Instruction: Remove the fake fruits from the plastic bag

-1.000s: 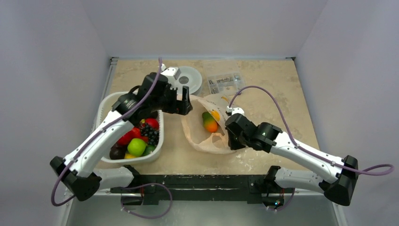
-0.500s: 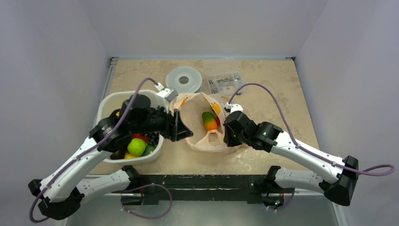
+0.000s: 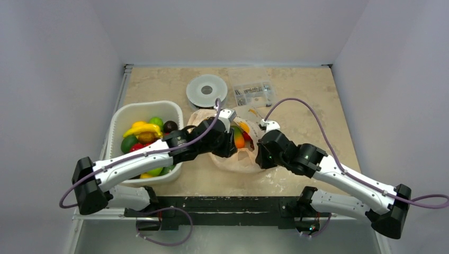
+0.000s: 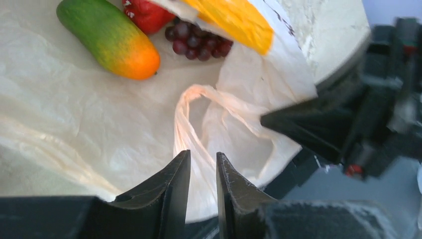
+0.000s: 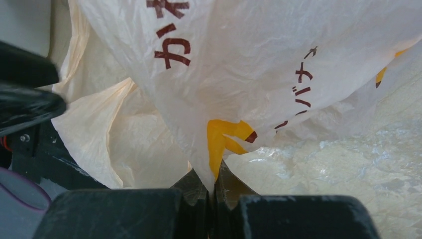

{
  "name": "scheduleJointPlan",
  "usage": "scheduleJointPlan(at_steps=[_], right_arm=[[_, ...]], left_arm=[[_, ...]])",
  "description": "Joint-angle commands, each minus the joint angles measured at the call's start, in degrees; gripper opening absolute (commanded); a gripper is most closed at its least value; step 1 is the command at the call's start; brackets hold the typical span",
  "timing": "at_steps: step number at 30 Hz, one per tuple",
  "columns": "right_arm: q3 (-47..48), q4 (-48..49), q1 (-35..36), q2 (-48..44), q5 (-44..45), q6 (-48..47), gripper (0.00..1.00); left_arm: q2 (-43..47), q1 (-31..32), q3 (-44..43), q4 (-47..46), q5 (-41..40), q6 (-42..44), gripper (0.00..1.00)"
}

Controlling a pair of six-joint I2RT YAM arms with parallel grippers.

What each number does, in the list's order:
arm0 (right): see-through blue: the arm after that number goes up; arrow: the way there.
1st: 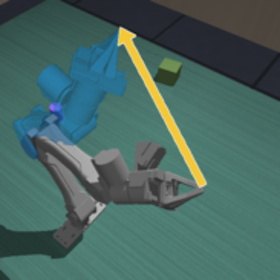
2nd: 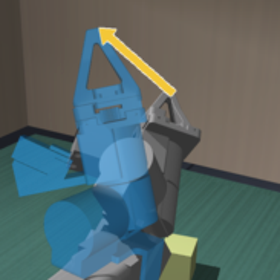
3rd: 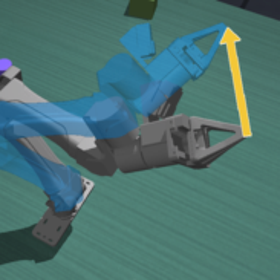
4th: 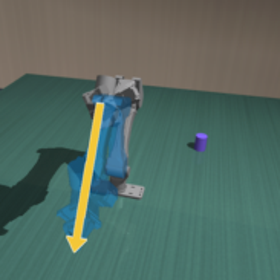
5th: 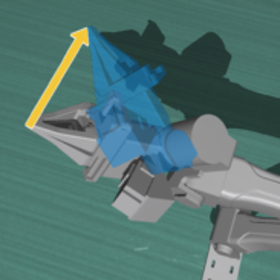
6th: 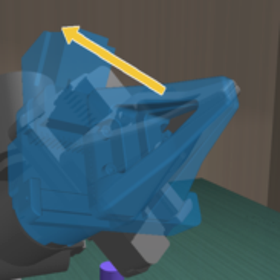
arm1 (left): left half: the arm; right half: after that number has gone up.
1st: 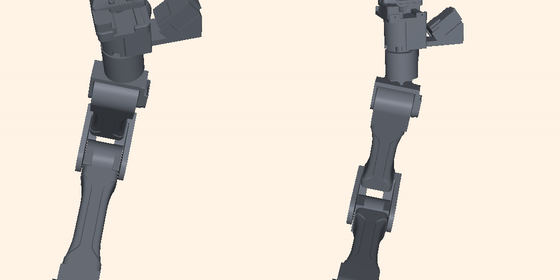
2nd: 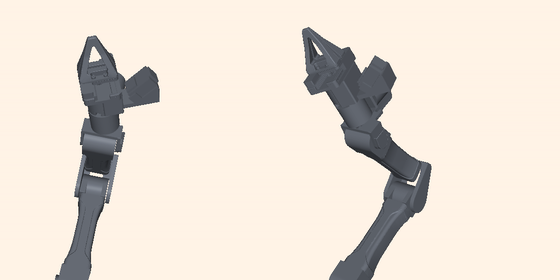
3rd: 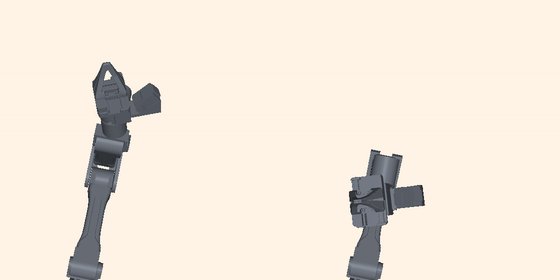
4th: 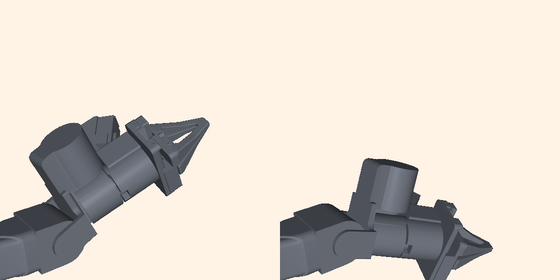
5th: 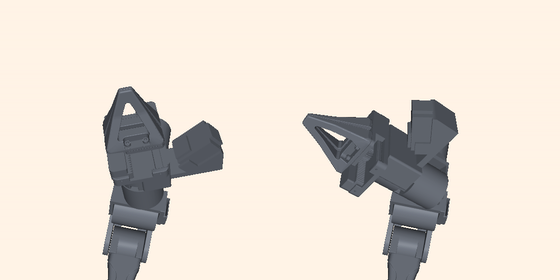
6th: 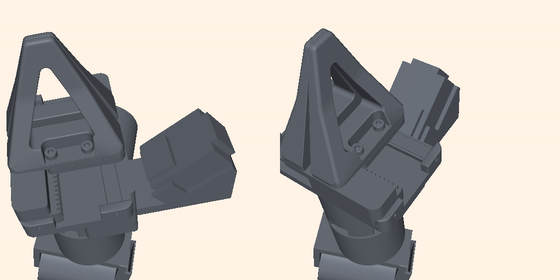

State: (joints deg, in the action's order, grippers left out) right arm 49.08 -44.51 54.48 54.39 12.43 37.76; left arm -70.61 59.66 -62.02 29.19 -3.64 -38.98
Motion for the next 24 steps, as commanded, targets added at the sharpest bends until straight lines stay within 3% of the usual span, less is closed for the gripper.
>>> scheduleJointPlan(at_steps=[1,11,18,21,24], right_arm=[[-1.51,1.52,0.10,-2.53,-0.50,1.44,0.00],[-2.93,-6.43,0.44,0.80,1.28,10.70,0.00],[-5.95,-2.02,0.45,-2.25,-0.07,12.59,0.00],[-7.44,-0.82,0.53,-2.40,-0.65,13.15,0.00],[-8.45,-0.38,0.53,-2.69,-0.12,13.26,0.00]], left_arm=[[-5.76,1.16,-0.41,-9.75,-5.66,-1.72,0.24],[-18.76,3.85,4.94,-19.23,-1.07,-5.87,0.15],[-17.77,3.89,7.93,-19.63,-4.06,-5.99,0.12],[-16.51,3.77,7.96,-18.83,-5.17,-5.01,0.18],[-15.59,3.40,7.40,-18.08,-7.42,-4.44,0.33]])
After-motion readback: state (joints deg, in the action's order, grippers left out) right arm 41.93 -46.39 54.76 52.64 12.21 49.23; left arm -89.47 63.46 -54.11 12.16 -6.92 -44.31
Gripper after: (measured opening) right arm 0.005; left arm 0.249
